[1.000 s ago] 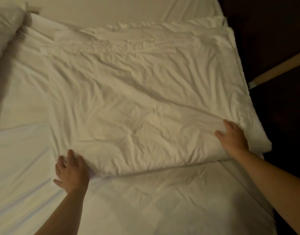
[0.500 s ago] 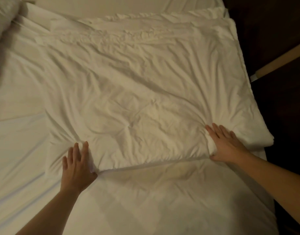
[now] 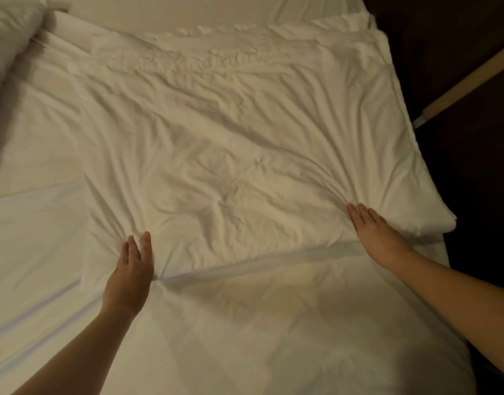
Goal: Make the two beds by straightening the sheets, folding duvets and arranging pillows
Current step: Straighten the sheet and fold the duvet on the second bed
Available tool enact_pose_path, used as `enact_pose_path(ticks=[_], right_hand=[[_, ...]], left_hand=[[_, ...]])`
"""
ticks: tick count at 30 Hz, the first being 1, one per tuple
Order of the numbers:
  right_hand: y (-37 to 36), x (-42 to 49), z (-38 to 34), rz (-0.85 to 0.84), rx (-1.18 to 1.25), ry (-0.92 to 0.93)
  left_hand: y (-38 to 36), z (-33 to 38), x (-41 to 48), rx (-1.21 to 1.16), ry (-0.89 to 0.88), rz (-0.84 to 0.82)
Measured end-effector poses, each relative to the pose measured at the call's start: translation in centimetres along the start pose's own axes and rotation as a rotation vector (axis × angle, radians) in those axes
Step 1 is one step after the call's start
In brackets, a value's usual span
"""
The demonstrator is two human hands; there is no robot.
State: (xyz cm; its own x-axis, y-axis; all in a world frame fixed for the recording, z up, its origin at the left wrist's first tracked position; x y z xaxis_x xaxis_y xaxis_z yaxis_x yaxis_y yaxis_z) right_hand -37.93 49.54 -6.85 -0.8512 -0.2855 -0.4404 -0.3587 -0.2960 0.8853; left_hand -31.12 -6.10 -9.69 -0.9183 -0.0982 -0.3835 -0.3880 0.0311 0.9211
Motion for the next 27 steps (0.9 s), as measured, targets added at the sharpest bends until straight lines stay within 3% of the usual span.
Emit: enact_pose_path(ticks=[10,16,19,27], right_hand=[[5.6,-9.6,-2.1,0.016,0.070,-0.002],[-1.5,-19.4,-6.4,-0.114,0.092,0.077],[-7.2,-24.9,-8.6,-0.144,0.095,0.136],[-7.4,-31.7,-11.3,-0.126,0.098,0.073]], left_hand=[[3.8,0.3,-8.3,0.104,-0.014,-0.045],[0.2,-2.2,-19.6,0.151,-0.039,-0.050],[-4.3,-2.3,-27.4,0.120,0.017,-0.150],[-9.2,-0.1,-37.3,0.029,0.105,-0.267]])
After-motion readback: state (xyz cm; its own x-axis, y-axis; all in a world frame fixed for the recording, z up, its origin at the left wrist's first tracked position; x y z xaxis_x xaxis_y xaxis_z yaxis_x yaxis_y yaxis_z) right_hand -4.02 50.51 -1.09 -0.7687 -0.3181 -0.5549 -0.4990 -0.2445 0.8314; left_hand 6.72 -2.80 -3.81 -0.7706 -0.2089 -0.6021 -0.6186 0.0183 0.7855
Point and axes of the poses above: each hand's wrist, its own x-axis towards the middle knuckle, its own y-axis out of the back of the hand, z = x × y, the point moved 6 cm from there along x, towards the middle knuckle, and after that the axes turned 8 degrees about y, right-handed, at the moved point
